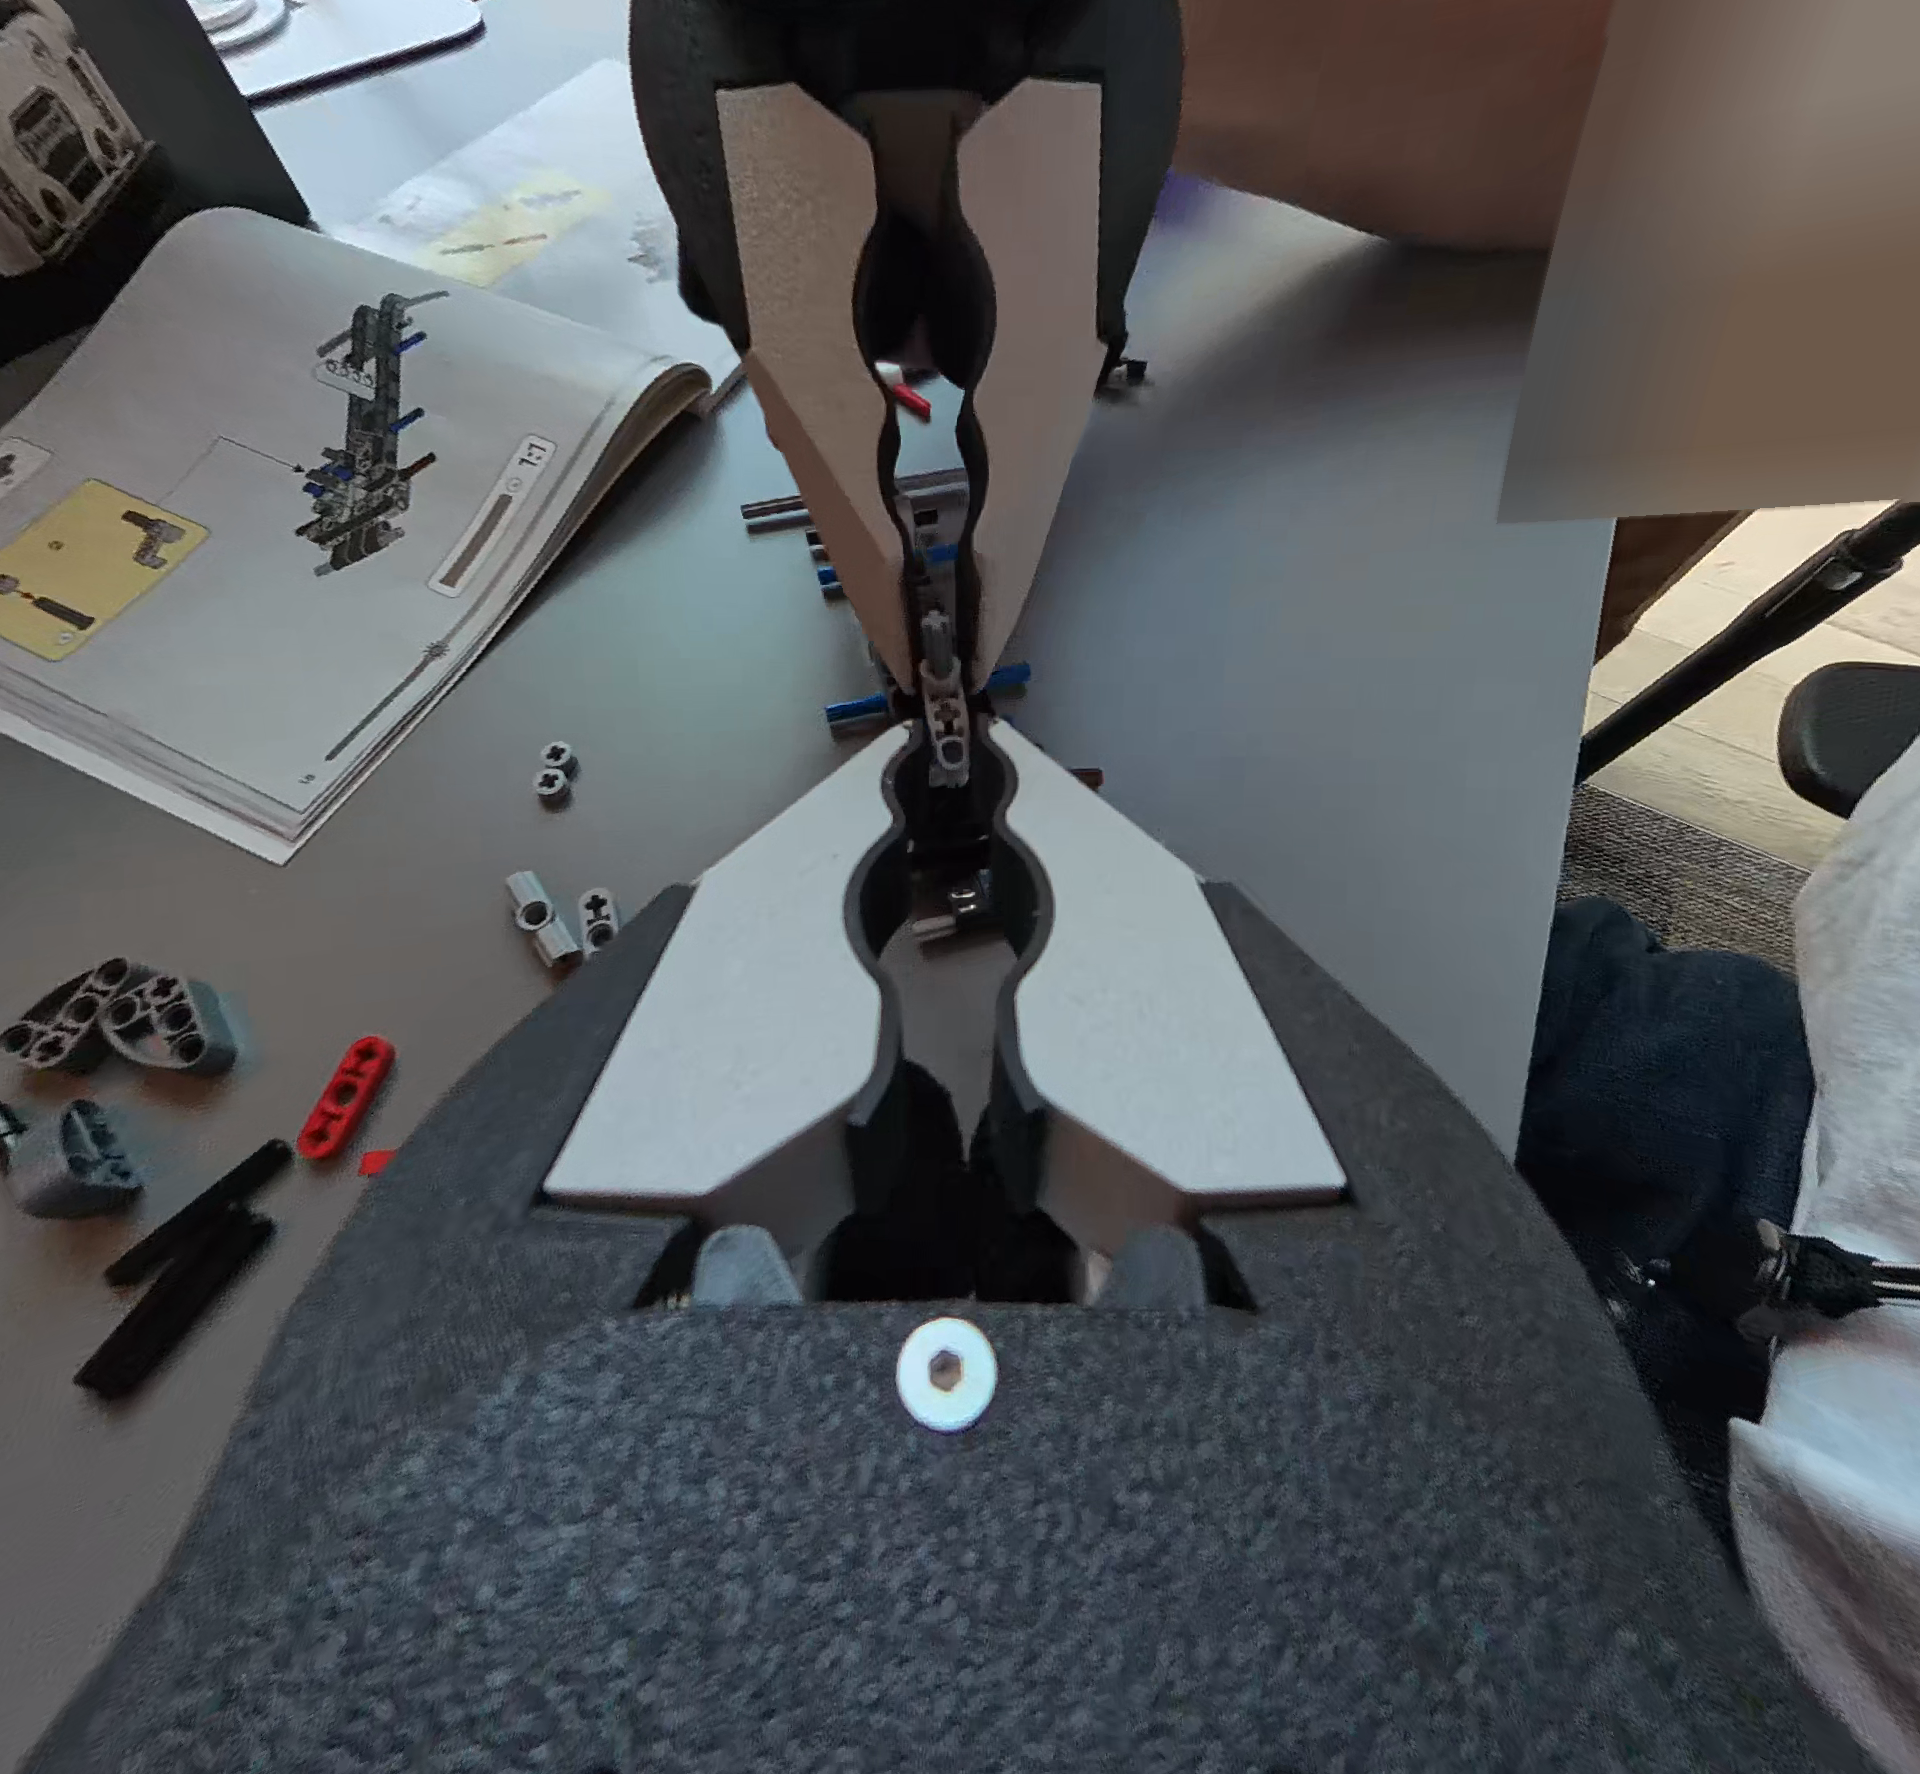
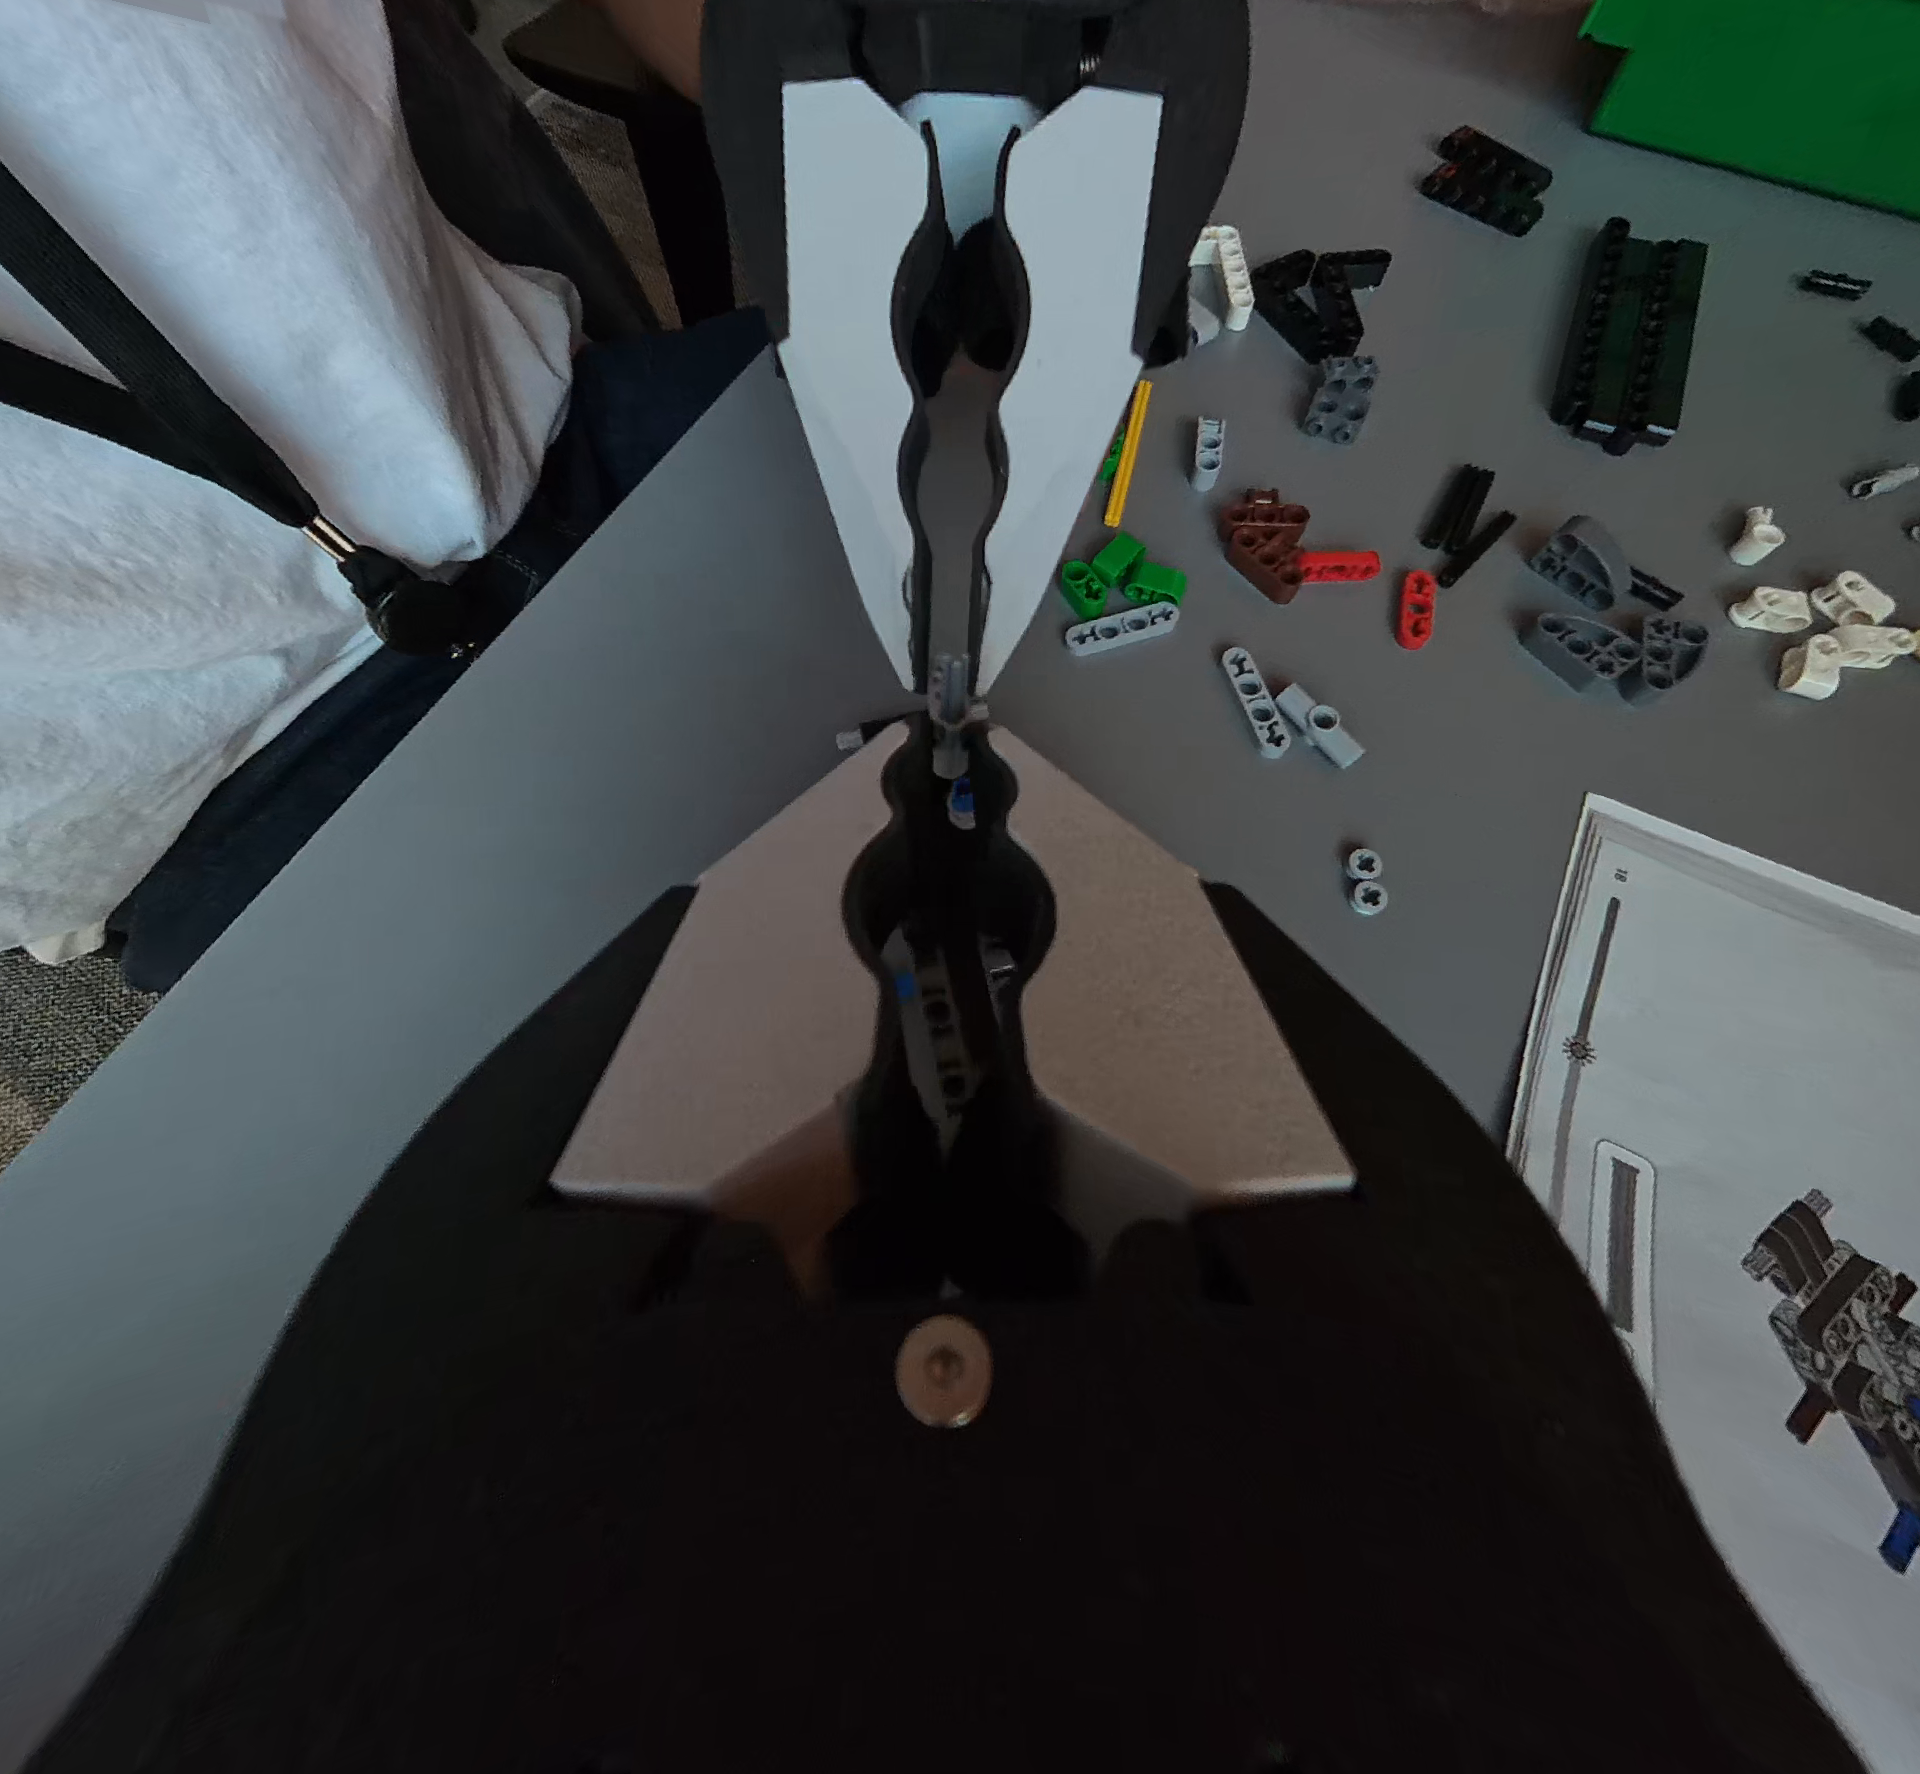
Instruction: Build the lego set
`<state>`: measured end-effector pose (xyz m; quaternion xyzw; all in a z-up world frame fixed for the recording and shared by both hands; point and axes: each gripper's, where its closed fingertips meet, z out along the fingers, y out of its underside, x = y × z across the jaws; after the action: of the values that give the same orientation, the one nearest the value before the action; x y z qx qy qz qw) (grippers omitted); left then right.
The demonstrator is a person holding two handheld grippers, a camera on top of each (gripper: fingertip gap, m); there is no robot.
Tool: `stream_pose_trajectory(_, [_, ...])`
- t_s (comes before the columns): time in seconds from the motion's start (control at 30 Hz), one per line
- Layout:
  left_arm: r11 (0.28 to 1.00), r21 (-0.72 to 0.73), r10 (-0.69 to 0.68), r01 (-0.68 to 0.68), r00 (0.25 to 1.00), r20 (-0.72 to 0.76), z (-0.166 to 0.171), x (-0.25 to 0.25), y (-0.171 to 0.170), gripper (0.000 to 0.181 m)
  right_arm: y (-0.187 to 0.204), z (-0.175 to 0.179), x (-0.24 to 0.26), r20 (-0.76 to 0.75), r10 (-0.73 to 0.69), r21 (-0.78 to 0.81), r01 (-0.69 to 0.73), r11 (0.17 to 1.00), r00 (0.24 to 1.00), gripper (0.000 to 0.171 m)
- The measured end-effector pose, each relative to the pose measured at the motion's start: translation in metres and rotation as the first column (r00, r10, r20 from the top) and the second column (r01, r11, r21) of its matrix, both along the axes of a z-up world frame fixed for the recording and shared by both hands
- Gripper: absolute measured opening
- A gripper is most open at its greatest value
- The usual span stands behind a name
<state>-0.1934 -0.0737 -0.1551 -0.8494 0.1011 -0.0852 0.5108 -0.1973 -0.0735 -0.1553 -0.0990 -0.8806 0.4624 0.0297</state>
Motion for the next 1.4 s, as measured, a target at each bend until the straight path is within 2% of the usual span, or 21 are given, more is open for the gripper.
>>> stream_pose_trajectory(0.07, [1.0,-0.023,0.016,-0.017,1.0,-0.02,-0.001,-0.001,0.0,0.005,0.001,0.002,-0.001,-0.018,-0.016,0.004,0.016,1.0,1.0,0.003])
stream_pose_trajectory(0.17, [0.998,-0.056,0.025,-0.031,0.995,-0.099,-0.006,-0.002,-0.001,0.005,0.002,0.005,-0.001,-0.055,-0.029,0.032,0.03,0.999,0.998,0.014])
stream_pose_trajectory(0.43, [0.993,-0.109,0.033,-0.05,0.989,-0.146,-0.011,0.002,-0.002,0.005,-0.005,0.007,0.002,-0.094,-0.033,0.066,0.039,0.997,0.995,0.001])
stream_pose_trajectory(0.63, [0.995,-0.078,0.045,-0.056,0.989,-0.138,-0.007,0.002,-0.004,0.005,0.0,0.009,0.001,-0.064,-0.049,0.056,0.052,0.997,0.997,0.0])
stream_pose_trajectory(0.7, [0.992,-0.101,0.065,-0.079,0.988,-0.138,-0.015,0.0,-0.009,0.027,0.004,0.009,0.005,-0.038,-0.045,0.029,0.046,0.999,0.998,0.001])
stream_pose_trajectory(0.83, [0.983,-0.14,0.097,-0.122,0.981,-0.171,-0.032,0.001,-0.013,0.041,0.007,0.008,0.005,-0.019,-0.051,-0.002,0.051,0.999,0.998,0.0])
stream_pose_trajectory(1.13, [0.981,-0.146,0.112,-0.129,0.987,-0.116,-0.038,0.01,-0.005,0.041,0.002,0.0,0.005,-0.045,-0.025,0.048,0.027,0.998,0.999,0.0])
stream_pose_trajectory(1.4, [0.981,-0.107,0.145,-0.161,0.98,-0.137,-0.032,0.007,-0.002,0.043,0.003,-0.002,0.007,-0.06,-0.018,0.062,0.022,0.998,0.998,0.0])
